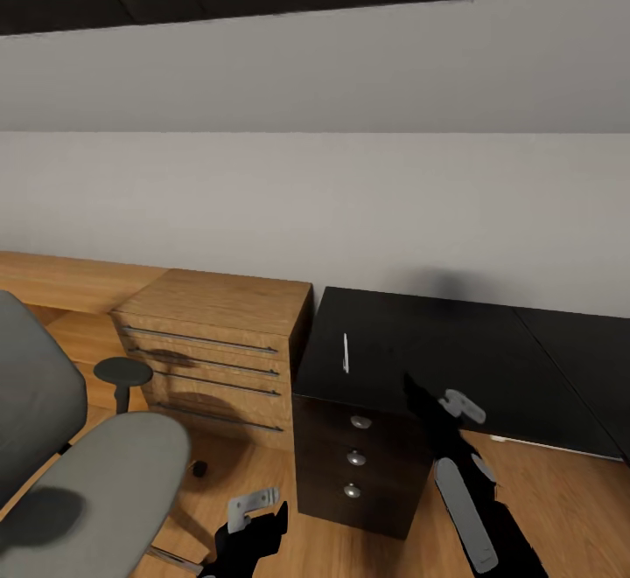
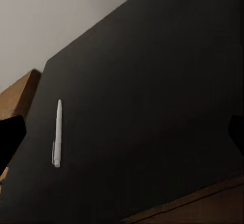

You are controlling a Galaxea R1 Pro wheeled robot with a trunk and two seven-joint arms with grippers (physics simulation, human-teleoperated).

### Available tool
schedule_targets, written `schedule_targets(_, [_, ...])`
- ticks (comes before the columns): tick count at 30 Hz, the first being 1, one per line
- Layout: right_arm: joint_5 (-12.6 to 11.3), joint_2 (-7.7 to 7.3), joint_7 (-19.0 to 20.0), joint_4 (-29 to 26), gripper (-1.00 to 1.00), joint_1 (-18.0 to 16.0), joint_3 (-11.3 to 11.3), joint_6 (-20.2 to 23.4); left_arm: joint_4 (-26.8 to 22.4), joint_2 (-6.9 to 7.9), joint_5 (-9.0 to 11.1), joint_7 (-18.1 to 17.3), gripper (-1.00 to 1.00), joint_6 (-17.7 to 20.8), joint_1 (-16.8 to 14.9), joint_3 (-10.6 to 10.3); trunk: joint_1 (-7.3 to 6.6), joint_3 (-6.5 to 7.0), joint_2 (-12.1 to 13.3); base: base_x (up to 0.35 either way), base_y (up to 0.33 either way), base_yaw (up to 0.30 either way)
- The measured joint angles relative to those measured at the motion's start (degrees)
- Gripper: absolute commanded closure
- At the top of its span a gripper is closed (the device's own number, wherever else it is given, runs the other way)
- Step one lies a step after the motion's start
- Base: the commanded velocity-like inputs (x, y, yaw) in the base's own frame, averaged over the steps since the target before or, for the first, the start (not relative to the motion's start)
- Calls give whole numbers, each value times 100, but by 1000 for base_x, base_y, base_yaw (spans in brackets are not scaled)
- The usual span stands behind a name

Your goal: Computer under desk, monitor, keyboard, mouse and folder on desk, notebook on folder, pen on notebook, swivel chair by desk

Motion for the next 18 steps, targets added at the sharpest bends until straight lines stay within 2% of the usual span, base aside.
schedule_targets(4, [299,10,-278,-38,-100,-4,146,296,0,0,0,0,-100,0,0,-2,0,0,0,0,0,0])
schedule_targets(7, [387,13,-555,-87,-100,-6,255,489,0,-1,0,0,-100,0,0,-5,0,0,0,0,0,0])
schedule_targets(12, [469,8,-809,-138,-100,-8,382,604,0,-7,0,0,-100,0,0,-7,0,0,0,0,0,0])
schedule_targets(13, [562,14,-856,-116,-100,-14,420,619,0,-8,0,0,-100,0,0,-7,0,0,0,0,0,0])
schedule_targets(15, [901,25,-1004,36,-100,-62,598,631,0,-8,0,-3,-100,0,0,-8,0,0,0,0,0,0])
schedule_targets(18, [1210,49,-1181,203,-100,-176,805,637,0,-9,2,-5,-100,0,0,-8,0,0,0,0,0,0])
